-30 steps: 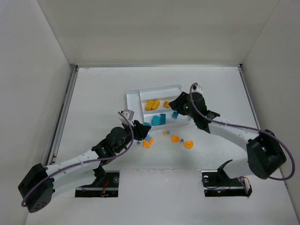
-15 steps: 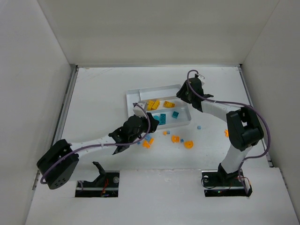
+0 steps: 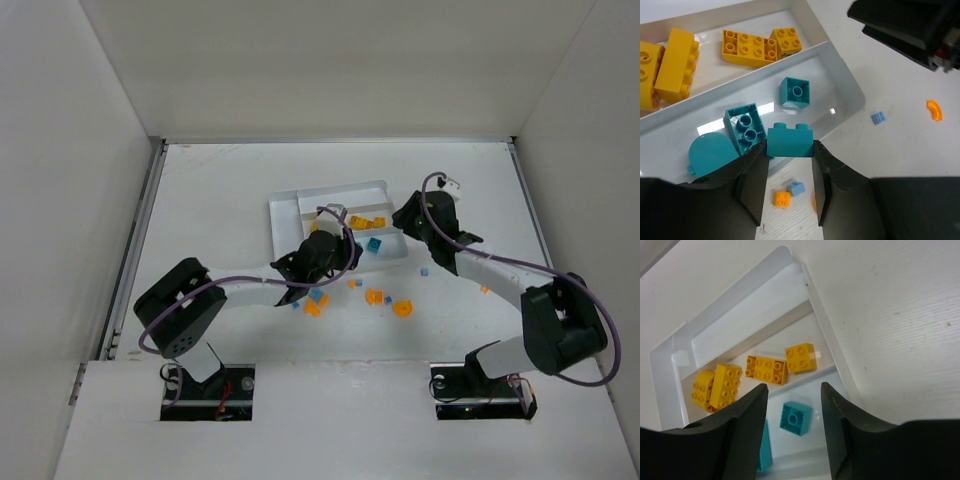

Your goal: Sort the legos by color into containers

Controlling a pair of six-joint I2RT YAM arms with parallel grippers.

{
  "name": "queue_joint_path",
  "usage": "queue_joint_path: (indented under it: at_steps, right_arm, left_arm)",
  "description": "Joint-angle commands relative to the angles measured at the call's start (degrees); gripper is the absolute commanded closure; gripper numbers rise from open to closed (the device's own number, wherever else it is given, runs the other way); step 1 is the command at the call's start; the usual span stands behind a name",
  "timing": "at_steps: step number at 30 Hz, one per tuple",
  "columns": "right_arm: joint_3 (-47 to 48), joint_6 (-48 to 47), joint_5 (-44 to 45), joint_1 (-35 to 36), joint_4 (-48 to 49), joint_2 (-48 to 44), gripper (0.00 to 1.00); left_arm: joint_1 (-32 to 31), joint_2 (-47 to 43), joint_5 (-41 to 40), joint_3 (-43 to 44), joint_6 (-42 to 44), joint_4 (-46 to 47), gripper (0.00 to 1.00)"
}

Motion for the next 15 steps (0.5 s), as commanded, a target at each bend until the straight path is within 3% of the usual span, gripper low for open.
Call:
queue_joint_path:
  at_steps: [1, 8, 15]
  right_arm:
    - [-5.2, -0.7, 1.1, 1.3, 6.1, -6.0, 0.5]
    - [-14.0, -1.1, 3.1, 5.3, 6.7, -17.2, 0.53]
    - [-18.7, -1.6, 5.9, 9.7, 1.2, -26.3, 0.43]
  left_arm:
    - [-0.4, 3.3, 0.2, 5.2, 1.6, 2.9, 0.8]
    - [-1.2, 11.8, -1.4, 11.8, 3.7, 0.4, 0.77]
    - [-2.3, 13.7, -5.0, 13.7, 4.5, -0.9, 0.57]
